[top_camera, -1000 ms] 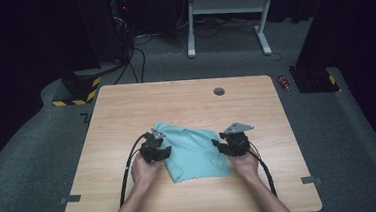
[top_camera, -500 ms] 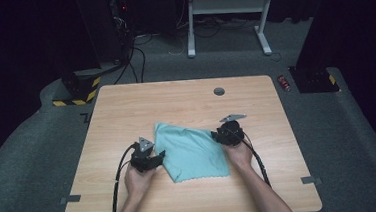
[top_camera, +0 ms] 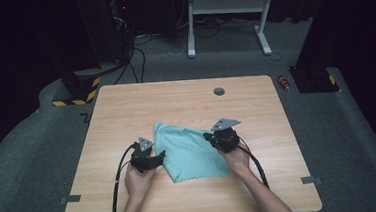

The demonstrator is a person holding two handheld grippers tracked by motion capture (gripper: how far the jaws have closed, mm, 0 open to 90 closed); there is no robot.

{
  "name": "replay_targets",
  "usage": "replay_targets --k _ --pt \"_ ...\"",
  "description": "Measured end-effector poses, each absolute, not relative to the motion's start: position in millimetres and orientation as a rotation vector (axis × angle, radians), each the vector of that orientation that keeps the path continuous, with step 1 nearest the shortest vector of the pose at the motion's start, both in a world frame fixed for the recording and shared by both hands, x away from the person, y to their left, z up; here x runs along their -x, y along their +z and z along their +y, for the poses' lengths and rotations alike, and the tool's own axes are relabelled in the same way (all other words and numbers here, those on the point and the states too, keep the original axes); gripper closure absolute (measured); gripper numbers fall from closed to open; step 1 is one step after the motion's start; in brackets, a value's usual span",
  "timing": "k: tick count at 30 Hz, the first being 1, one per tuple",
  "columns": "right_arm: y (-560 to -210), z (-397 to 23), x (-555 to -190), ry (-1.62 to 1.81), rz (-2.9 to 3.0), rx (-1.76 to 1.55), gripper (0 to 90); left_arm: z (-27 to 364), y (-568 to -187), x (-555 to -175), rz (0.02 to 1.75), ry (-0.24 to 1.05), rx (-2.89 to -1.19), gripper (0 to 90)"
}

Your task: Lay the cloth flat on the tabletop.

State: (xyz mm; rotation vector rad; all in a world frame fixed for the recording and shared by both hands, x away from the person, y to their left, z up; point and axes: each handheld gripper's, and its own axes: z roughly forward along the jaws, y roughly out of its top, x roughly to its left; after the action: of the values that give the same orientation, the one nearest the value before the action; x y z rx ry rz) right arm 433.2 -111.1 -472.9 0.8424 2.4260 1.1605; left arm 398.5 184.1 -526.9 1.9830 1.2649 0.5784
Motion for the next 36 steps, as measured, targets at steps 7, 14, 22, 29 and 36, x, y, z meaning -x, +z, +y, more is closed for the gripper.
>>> replay_targets --k 7,14,22,29,36 --pt "-483 -102 -430 1.092 2.397 -0.859 82.5 184 -527 -399 1.265 0.578 -1.983 38.6" --pt "-499 -122 -483 1.020 2.345 -1.252 56.5 184 -527 -399 1.267 0.579 -1.983 38.2" --pt "-513 -117 -491 0.957 2.410 -1.223 84.6 184 -527 -399 1.268 0.580 -1.982 38.2" --pt "-499 -116 -482 1.051 2.413 -1.139 89.6 184 -527 -399 1.267 0.580 -1.983 38.2" --pt "-464 -101 -438 1.196 2.420 -0.834 89.5 184 -527 -399 1.269 0.581 -1.982 37.9"
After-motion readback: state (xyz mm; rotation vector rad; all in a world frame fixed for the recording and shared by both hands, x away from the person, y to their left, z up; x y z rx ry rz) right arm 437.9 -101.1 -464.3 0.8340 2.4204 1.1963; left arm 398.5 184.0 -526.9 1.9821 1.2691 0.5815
